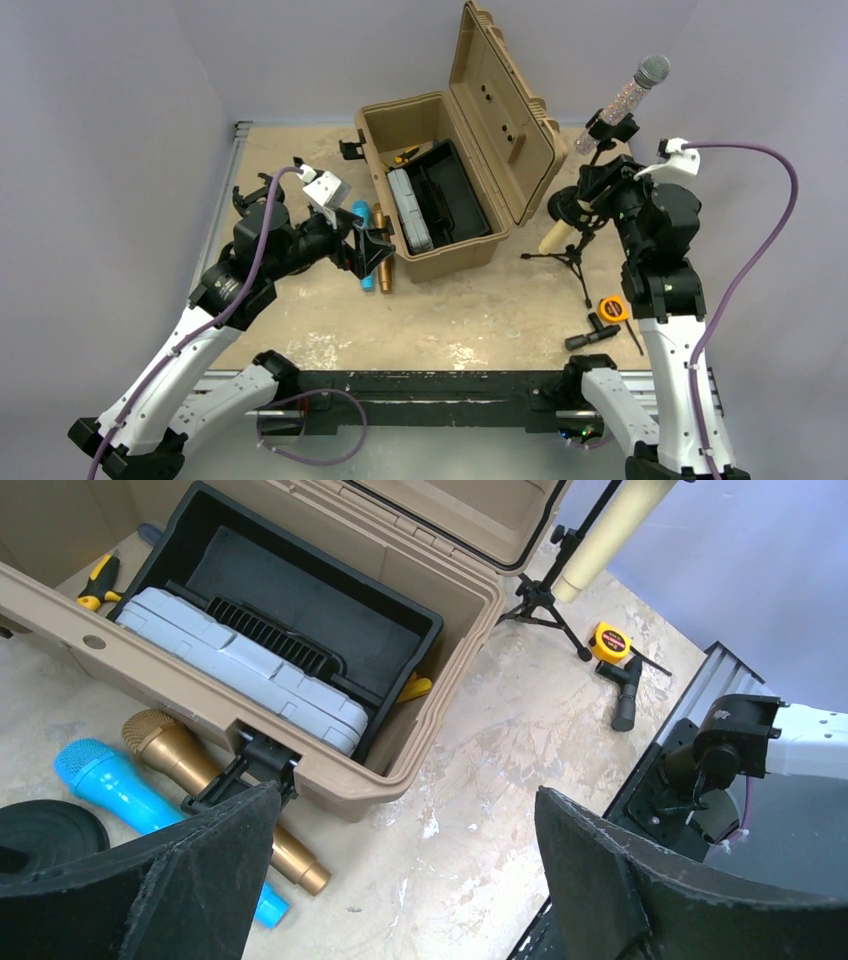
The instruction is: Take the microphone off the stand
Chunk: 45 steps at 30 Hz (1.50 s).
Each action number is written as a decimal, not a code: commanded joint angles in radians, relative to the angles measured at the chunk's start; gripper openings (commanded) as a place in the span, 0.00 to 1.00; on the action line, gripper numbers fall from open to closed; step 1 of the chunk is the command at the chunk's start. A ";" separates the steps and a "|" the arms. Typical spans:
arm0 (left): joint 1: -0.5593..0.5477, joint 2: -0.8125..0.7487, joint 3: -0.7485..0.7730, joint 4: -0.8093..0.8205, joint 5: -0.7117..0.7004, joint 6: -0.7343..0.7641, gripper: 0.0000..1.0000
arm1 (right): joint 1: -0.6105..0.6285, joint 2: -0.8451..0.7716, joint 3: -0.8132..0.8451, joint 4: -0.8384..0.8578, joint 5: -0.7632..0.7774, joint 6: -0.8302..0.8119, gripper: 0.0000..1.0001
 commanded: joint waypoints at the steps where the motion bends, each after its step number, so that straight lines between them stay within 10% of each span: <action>1: -0.006 -0.013 0.041 0.022 -0.009 0.032 0.95 | -0.002 0.010 0.107 0.060 0.048 -0.048 0.22; 11: -0.005 -0.008 0.042 0.020 -0.014 0.032 0.95 | -0.002 0.054 0.291 0.134 0.117 -0.141 0.00; 25: -0.004 -0.004 0.041 0.018 -0.031 0.036 0.95 | 0.050 0.186 0.664 0.164 0.183 -0.254 0.00; 34: -0.004 -0.043 0.035 0.012 -0.106 0.041 0.93 | 0.215 0.253 0.699 0.177 -0.243 -0.349 0.00; 45: 0.006 -0.064 0.048 -0.083 -0.616 -0.017 0.89 | 0.449 0.373 0.521 0.294 -0.704 -0.332 0.00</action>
